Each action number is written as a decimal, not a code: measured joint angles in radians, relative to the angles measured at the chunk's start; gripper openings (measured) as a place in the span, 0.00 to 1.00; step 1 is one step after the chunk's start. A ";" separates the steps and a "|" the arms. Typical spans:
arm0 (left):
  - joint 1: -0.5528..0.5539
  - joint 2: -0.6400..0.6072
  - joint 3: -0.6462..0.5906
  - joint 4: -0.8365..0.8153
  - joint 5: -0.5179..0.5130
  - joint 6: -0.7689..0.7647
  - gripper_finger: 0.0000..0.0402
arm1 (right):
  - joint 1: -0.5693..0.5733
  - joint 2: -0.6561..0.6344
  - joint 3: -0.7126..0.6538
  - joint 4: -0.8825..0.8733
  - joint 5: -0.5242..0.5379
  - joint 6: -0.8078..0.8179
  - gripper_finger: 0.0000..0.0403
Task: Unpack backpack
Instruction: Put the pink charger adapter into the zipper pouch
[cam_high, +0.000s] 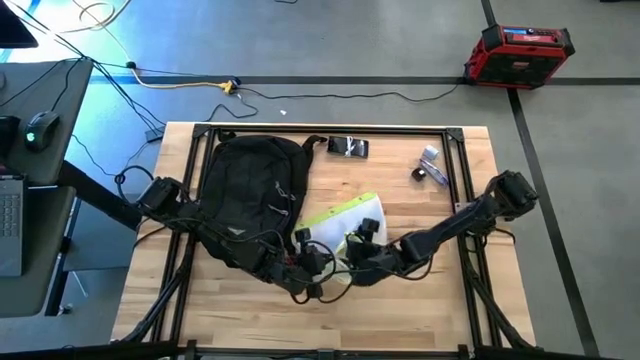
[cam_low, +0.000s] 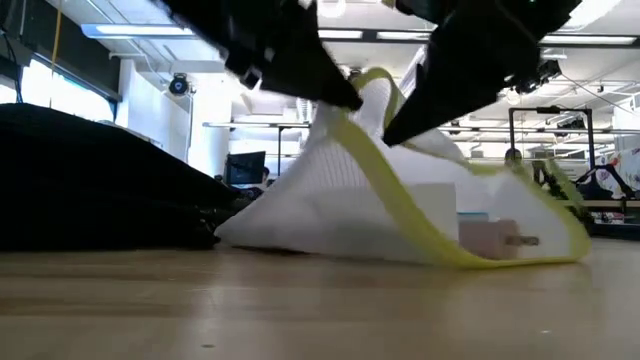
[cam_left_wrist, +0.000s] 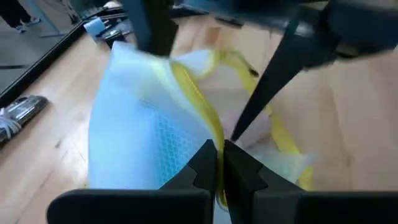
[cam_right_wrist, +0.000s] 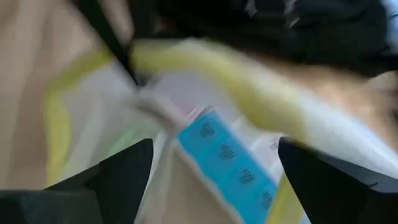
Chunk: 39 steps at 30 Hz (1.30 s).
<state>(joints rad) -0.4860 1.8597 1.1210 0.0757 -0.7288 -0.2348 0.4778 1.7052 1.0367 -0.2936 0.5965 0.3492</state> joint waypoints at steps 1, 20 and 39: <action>0.000 0.001 -0.001 -0.004 -0.002 -0.005 0.00 | 0.004 -0.009 0.000 -0.011 -0.030 0.013 0.81; 0.001 0.004 -0.002 -0.003 -0.006 -0.011 0.00 | 0.067 0.056 -0.003 -0.221 -0.091 0.565 0.77; 0.003 0.002 -0.002 -0.010 0.016 -0.024 0.00 | -0.060 0.164 -0.003 -0.235 -0.184 0.679 0.74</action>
<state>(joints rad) -0.4829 1.8614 1.1187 0.0652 -0.7128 -0.2588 0.4175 1.8695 1.0333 -0.5284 0.4129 1.0279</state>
